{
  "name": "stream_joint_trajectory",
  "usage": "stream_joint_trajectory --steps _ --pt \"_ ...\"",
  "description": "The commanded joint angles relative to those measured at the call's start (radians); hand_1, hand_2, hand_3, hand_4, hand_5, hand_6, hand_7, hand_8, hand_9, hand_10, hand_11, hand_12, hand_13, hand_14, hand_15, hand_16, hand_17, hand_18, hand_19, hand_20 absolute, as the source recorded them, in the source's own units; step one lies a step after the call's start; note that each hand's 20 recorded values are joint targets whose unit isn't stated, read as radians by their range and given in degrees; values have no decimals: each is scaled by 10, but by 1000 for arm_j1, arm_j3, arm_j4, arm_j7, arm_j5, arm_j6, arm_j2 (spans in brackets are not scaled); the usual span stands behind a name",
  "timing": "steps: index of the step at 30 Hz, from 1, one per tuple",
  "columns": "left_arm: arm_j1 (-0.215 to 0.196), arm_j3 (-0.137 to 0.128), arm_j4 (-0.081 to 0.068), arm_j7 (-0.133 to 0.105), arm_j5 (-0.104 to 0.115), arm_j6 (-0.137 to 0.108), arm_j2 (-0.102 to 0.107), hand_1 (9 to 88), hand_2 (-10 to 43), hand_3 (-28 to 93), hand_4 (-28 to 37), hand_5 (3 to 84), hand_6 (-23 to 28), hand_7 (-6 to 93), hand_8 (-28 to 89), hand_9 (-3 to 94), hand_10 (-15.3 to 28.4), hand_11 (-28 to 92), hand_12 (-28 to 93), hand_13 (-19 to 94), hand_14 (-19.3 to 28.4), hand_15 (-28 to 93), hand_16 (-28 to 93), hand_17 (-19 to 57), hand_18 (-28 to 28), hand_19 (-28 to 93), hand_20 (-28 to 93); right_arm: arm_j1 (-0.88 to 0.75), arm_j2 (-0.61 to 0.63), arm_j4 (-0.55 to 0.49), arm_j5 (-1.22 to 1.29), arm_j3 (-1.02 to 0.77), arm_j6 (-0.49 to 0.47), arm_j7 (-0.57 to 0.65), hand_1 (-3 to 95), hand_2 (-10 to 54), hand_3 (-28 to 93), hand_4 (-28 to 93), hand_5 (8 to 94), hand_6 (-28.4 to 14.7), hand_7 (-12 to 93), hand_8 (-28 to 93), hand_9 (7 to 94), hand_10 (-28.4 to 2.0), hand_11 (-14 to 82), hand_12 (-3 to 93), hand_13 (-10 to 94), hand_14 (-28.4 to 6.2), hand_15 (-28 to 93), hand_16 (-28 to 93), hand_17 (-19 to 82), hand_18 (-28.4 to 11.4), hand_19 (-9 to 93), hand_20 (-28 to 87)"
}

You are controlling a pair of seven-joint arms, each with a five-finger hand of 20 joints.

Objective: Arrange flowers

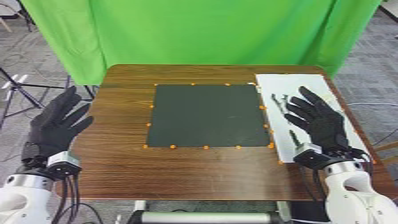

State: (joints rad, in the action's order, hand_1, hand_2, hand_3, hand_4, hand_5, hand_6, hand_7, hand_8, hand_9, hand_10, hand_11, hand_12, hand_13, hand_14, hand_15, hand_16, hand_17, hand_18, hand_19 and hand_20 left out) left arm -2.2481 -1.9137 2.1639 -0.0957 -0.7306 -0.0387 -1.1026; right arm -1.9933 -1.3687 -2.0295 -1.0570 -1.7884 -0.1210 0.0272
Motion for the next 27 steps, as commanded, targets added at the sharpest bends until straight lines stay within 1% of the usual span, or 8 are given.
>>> stream_joint_trajectory --steps 1,5,11,14,17,21,23,27 --pt "8 1 2 14 -6 17 15 246 -41 687 -283 196 10 243 -126 175 89 122 203 130 127 210 44 -98 185 374 76 -5 14 -5 6 -5 13 -6 134 12 818 -256 325 -39 154 -97 358 -141 82 231 313 -114 65 371 29 -196 376 247" --pt "-26 -14 13 12 -5 11 -2 246 -41 689 -283 196 10 242 -126 174 90 121 202 129 126 208 44 -98 185 373 75 -2 8 0 -2 5 -14 -1 134 11 818 -255 327 -40 152 -96 359 -143 83 231 314 -115 66 370 29 -196 377 247" --pt "2 2 0 11 -5 20 20 247 -41 687 -283 196 10 242 -125 173 89 122 203 129 126 207 45 -99 185 373 76 5 22 10 4 14 -3 9 134 11 819 -255 327 -39 152 -95 360 -143 84 231 314 -114 68 369 31 -195 376 246" --pt "-23 -10 10 9 -3 11 3 247 -40 686 -283 196 10 242 -125 174 89 121 204 128 127 207 45 -99 185 373 77 10 26 10 -30 18 -12 3 135 11 818 -256 328 -40 152 -96 360 -143 85 231 313 -114 68 368 30 -195 376 246" --pt "-5 3 4 5 -5 15 11 248 -41 687 -283 196 10 242 -125 174 90 122 203 129 127 209 46 -99 185 373 77 1 75 -33 -193 43 179 21 142 4 817 -254 328 -40 155 -97 366 -145 102 232 317 -113 105 361 31 -199 408 262" --pt "-20 -11 13 5 -9 9 11 247 -41 688 -283 195 10 243 -125 173 90 122 204 128 127 208 45 -99 185 373 77 4 176 -47 -727 115 444 88 225 -66 758 -280 431 -33 249 -148 500 -139 344 254 429 -110 501 191 109 -199 584 334" --pt "-47 -20 22 5 -5 -4 -4 247 -41 688 -283 195 9 242 -125 174 90 123 204 129 126 209 46 -99 185 373 77 -5 223 -46 -1013 140 528 164 387 -85 541 -282 519 0 331 -180 594 -128 440 275 513 -104 622 189 152 -191 653 363" --pt "-50 -17 23 3 -8 -3 -4 247 -41 688 -283 195 9 243 -126 174 90 123 203 129 127 209 45 -99 185 374 77 -35 323 -80 -1395 173 474 393 471 -94 497 -283 603 28 414 -199 658 -106 547 333 572 -100 734 254 188 -182 712 410"
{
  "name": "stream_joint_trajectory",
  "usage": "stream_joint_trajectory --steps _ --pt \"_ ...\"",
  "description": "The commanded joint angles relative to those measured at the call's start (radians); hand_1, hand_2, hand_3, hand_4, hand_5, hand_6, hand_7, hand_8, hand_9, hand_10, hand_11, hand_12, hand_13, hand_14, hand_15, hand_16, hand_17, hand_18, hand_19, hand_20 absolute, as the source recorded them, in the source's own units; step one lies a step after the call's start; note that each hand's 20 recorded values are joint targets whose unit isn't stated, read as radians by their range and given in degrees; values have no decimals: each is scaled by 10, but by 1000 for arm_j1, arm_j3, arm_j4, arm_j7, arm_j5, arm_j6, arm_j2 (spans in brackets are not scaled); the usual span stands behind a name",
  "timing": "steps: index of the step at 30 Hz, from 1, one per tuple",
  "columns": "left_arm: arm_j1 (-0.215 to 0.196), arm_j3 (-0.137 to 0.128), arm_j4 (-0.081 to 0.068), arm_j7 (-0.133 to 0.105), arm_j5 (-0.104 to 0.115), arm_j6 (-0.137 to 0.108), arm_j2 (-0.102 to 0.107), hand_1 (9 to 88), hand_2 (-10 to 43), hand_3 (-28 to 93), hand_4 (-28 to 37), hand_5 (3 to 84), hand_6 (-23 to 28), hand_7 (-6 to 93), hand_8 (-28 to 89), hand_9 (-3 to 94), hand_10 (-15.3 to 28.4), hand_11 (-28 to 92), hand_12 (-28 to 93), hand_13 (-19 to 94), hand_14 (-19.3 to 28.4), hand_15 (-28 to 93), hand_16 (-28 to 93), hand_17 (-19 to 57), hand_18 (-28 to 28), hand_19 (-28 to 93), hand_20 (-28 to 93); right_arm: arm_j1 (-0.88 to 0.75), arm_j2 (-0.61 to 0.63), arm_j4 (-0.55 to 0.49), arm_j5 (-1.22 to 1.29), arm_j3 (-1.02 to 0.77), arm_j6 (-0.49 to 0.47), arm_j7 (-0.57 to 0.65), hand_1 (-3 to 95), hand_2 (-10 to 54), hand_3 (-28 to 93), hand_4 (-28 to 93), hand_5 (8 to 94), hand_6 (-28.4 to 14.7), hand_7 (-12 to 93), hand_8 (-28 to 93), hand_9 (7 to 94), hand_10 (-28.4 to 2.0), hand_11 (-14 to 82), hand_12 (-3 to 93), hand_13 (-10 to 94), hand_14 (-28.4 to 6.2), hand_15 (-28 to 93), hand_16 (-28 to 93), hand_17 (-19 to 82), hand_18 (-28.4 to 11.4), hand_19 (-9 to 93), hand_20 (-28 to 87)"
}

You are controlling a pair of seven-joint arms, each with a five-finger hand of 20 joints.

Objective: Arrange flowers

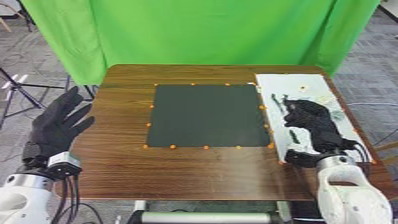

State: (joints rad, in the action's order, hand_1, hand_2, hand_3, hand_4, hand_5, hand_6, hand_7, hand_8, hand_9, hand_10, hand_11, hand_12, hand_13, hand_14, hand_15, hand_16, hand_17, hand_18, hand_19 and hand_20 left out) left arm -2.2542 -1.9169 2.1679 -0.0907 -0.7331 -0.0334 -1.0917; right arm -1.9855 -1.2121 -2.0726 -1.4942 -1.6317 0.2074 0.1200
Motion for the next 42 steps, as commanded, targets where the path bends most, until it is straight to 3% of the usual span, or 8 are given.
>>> stream_joint_trajectory --steps 1,5,7,11,17,34,36,42 --pt "-44 -16 21 -4 -6 -9 -15 247 -41 688 -283 196 9 242 -126 174 90 124 203 129 127 210 45 -99 185 373 77 -60 187 -53 -976 6 104 320 479 -95 493 -283 604 30 440 -142 661 -103 569 350 576 -100 750 274 191 -181 717 420" --pt "-32 -18 18 0 -8 -4 -6 247 -41 688 -283 195 9 244 -126 174 90 124 202 129 126 213 46 -100 185 374 78 -93 235 -83 -997 -12 -44 377 477 -95 491 -283 585 32 516 -4 652 -97 626 411 572 -104 780 330 190 -184 725 444" --pt "-32 -16 18 0 -9 -5 -7 247 -41 687 -283 195 9 244 -126 174 90 124 202 129 126 214 46 -100 185 374 79 -104 245 -90 -1006 -17 -99 390 455 -95 523 -283 585 32 521 -18 648 -97 634 421 566 -108 789 341 187 -185 726 449" --pt "-39 -16 20 0 -8 -8 -8 246 -42 689 -283 195 9 243 -126 173 89 124 202 129 126 216 46 -101 186 374 79 -116 251 -98 -996 -16 -156 411 399 -95 585 -283 581 26 552 -197 626 -99 652 438 540 -114 809 352 176 -189 727 457" --pt "-35 -15 18 -2 -7 -10 -1 247 -40 686 -283 195 9 244 -126 173 89 123 202 129 126 218 45 -101 186 374 80 -87 246 -72 -943 -9 -292 432 317 -95 647 -283 564 13 543 -203 594 -115 648 435 520 -126 811 339 160 -191 722 461" --pt "-37 -16 15 2 -6 -5 5 246 -41 689 -283 195 9 245 -126 174 89 124 203 128 126 219 45 -102 186 375 81 -74 231 -11 -978 40 -421 453 263 -95 693 -283 534 -2 533 -198 553 -130 642 423 488 -138 815 307 139 -193 710 458" --pt "-36 -16 15 4 -5 -3 6 246 -40 688 -283 195 9 245 -126 174 89 124 203 128 126 220 45 -102 186 375 82 -72 229 -7 -971 41 -465 462 288 -95 671 -283 534 -2 534 -198 553 -129 643 422 488 -137 816 305 140 -193 709 457" --pt "-37 -16 16 5 -6 -5 6 247 -39 688 -283 195 9 245 -127 174 89 123 203 129 126 220 45 -102 186 375 82 -69 223 19 -999 85 -454 485 360 -95 615 -283 535 2 564 -201 554 -119 659 421 496 -132 821 302 148 -194 716 457"
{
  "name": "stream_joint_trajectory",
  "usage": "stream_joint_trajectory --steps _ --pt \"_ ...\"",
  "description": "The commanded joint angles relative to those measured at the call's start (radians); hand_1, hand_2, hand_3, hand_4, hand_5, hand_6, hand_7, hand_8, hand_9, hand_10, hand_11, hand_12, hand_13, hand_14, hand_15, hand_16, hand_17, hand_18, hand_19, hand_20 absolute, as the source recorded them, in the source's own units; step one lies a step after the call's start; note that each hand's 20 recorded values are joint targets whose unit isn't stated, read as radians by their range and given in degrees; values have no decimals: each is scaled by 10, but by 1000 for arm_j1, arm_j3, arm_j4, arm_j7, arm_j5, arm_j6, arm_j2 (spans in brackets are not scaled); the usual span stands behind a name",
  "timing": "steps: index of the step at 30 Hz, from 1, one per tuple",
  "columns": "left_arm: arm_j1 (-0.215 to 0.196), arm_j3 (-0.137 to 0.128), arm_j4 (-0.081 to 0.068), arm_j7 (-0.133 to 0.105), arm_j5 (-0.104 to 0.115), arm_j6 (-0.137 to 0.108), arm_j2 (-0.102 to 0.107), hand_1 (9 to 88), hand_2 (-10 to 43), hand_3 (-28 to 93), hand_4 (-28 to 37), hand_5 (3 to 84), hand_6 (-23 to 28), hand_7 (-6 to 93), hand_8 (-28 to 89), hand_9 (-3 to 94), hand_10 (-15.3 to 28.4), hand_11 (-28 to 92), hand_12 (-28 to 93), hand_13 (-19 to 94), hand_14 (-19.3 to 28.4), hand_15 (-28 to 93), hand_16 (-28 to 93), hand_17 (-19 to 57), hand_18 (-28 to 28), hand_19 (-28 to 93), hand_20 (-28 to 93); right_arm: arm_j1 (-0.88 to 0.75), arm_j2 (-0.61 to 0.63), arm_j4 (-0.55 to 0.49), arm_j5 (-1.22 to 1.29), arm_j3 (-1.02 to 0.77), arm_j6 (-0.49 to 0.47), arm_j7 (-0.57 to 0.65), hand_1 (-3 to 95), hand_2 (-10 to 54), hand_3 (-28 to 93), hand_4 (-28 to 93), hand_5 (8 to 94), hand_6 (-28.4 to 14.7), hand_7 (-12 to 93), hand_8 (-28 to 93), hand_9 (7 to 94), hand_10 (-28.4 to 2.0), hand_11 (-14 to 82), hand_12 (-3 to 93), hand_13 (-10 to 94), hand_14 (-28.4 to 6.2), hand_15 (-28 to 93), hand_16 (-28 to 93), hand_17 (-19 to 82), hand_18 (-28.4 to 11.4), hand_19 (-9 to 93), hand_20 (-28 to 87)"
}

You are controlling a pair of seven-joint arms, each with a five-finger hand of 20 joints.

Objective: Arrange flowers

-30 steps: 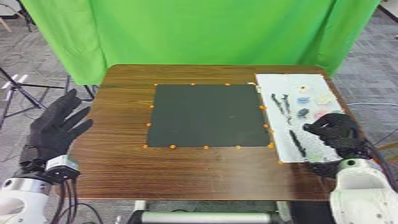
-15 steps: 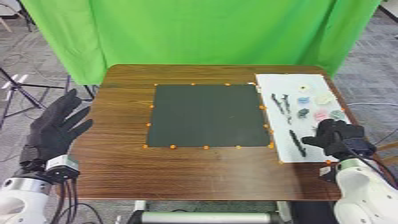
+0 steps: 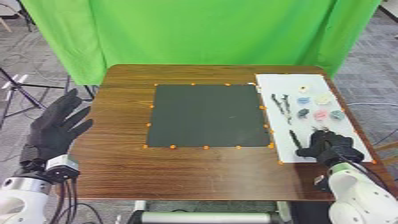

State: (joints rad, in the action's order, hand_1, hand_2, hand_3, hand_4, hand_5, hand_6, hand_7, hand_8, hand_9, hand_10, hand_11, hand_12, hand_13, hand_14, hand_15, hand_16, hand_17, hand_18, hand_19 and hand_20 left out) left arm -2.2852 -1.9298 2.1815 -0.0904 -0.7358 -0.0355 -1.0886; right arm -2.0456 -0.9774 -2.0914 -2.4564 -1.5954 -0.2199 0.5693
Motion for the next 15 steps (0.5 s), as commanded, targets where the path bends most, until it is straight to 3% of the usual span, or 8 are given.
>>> stream_joint_trajectory --steps 1,3,5,6,8,15 --pt "-7 -3 2 5 -3 -3 3 247 -39 688 -283 195 9 246 -127 174 89 123 203 129 127 221 44 -102 186 375 82 -6 -12 42 -43 62 -21 42 369 -95 612 -283 540 3 570 -203 558 -116 664 422 500 -130 824 304 151 -194 719 457" --pt "-7 -4 3 6 -3 -2 1 247 -38 687 -283 195 9 245 -127 174 89 123 203 129 127 221 44 -102 186 375 82 1 -13 50 -53 86 -11 49 383 -95 648 -283 562 1 597 -206 581 -108 678 427 512 -130 831 317 167 -195 733 459" --pt "-12 -3 5 2 -4 -4 0 247 -38 686 -283 195 9 245 -127 174 89 123 203 129 127 221 44 -102 186 375 82 1 -21 57 -57 95 3 30 401 -95 640 -283 575 9 605 24 616 -105 690 438 534 -124 839 345 184 -197 749 459" --pt "-10 -5 3 4 -3 -2 -1 247 -39 688 -283 195 9 244 -127 174 89 123 204 129 127 221 44 -102 186 375 82 6 -22 61 -57 106 12 26 426 -95 616 -283 582 12 614 74 627 -101 695 443 547 -123 843 352 191 -198 755 460" --pt "-10 -2 4 4 -3 -7 -1 247 -39 687 -283 195 9 244 -126 174 89 124 203 129 127 221 44 -102 186 375 82 7 -24 67 -67 121 22 1 468 -95 589 -283 598 18 638 104 633 -98 697 446 568 -122 849 360 204 -200 765 461" --pt "-9 0 4 2 -1 -7 -3 247 -37 687 -282 195 9 245 -127 174 89 124 203 129 127 221 43 -102 186 376 82 14 -34 84 -48 144 26 -66 471 -95 739 -283 644 27 635 112 704 -92 696 468 616 -111 848 374 232 -199 779 460"
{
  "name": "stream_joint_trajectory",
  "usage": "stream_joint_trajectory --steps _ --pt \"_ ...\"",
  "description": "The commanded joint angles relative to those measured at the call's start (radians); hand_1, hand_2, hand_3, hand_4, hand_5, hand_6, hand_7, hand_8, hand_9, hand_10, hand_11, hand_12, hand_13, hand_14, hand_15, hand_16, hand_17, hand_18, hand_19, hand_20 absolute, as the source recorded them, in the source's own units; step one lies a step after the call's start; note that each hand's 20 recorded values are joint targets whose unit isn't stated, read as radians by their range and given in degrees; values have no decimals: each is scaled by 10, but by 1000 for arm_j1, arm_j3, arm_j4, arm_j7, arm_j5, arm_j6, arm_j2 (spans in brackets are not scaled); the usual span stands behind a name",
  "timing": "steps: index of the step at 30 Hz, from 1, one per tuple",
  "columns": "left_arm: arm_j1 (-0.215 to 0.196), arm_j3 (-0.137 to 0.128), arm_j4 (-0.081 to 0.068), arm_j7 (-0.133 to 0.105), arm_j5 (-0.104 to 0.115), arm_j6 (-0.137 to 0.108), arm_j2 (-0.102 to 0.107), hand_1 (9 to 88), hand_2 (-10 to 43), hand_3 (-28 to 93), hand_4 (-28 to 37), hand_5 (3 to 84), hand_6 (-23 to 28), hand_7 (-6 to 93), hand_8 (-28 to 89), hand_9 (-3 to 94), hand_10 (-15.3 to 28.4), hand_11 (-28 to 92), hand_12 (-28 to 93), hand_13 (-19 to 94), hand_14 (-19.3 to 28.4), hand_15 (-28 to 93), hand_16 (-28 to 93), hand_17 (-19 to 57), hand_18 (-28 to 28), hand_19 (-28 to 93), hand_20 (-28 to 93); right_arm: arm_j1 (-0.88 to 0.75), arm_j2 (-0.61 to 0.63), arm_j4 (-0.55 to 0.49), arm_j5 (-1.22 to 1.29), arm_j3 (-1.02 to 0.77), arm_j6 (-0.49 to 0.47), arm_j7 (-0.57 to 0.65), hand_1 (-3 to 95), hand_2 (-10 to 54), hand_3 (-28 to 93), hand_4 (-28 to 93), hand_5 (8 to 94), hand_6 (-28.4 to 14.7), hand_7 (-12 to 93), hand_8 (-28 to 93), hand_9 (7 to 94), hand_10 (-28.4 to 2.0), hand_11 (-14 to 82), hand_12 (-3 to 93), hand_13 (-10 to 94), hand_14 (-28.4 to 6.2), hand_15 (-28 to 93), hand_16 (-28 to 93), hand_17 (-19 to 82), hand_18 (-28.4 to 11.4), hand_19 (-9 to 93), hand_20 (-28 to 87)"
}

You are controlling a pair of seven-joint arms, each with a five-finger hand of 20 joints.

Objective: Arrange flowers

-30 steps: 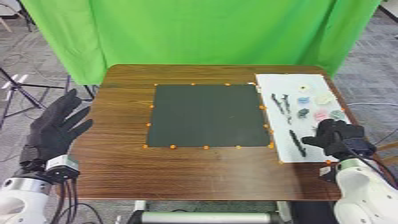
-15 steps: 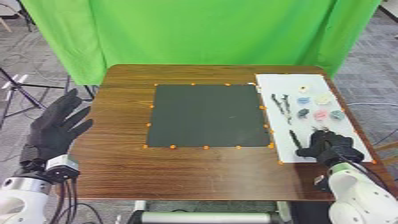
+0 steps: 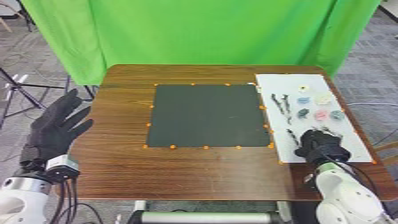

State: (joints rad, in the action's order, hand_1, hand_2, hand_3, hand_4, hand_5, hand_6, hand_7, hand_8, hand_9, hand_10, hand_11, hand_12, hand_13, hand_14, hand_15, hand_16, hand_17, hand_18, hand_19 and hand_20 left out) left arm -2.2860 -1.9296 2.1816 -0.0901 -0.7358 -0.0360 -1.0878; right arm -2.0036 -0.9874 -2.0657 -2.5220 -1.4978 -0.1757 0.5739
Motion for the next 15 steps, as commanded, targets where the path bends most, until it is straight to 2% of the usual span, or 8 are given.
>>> stream_joint_trajectory --steps 1,3,5,7,10,15 --pt "-8 1 5 1 -2 -11 -2 247 -37 687 -282 195 9 244 -127 174 89 124 203 129 127 221 43 -102 186 376 83 -32 -24 57 29 41 -7 -74 467 -95 752 -283 647 25 632 117 706 -92 692 477 617 -111 848 376 233 -199 780 460" --pt "-6 -2 3 2 0 -8 -2 247 -36 686 -283 195 9 245 -127 174 89 124 203 129 127 221 43 -102 186 376 83 -30 -24 57 33 35 19 -80 460 -95 774 -283 650 21 630 124 707 -92 687 492 619 -113 848 379 233 -200 781 461" --pt "-11 -6 6 0 -2 -12 -2 247 -35 685 -283 196 9 245 -127 174 89 124 203 129 127 220 43 -102 186 376 83 -27 -24 49 70 20 44 -83 444 -95 823 -282 657 5 631 146 715 -91 679 528 620 -119 853 393 233 -201 782 467" --pt "-18 -13 10 -2 -1 -15 -1 247 -34 685 -283 196 9 244 -127 174 89 124 202 128 127 221 44 -102 186 376 83 -15 -19 39 104 11 71 -77 432 -95 842 -272 668 -3 632 158 720 -98 699 511 621 -124 859 399 233 -203 784 470" --pt "-31 -29 17 -3 -4 -18 7 247 -34 686 -283 196 9 245 -127 174 89 124 202 129 127 220 43 -102 186 376 83 11 -12 19 181 -6 107 -71 420 -95 855 -248 676 -11 633 174 725 -109 717 495 624 -132 870 410 234 -206 792 477" --pt "-55 -63 24 2 -2 -26 19 247 -34 686 -283 195 9 244 -127 174 89 123 202 129 126 220 44 -102 186 376 84 97 -11 -11 366 5 170 -53 417 -95 856 -232 682 -15 634 186 731 -108 726 496 630 -134 877 416 236 -210 799 482"
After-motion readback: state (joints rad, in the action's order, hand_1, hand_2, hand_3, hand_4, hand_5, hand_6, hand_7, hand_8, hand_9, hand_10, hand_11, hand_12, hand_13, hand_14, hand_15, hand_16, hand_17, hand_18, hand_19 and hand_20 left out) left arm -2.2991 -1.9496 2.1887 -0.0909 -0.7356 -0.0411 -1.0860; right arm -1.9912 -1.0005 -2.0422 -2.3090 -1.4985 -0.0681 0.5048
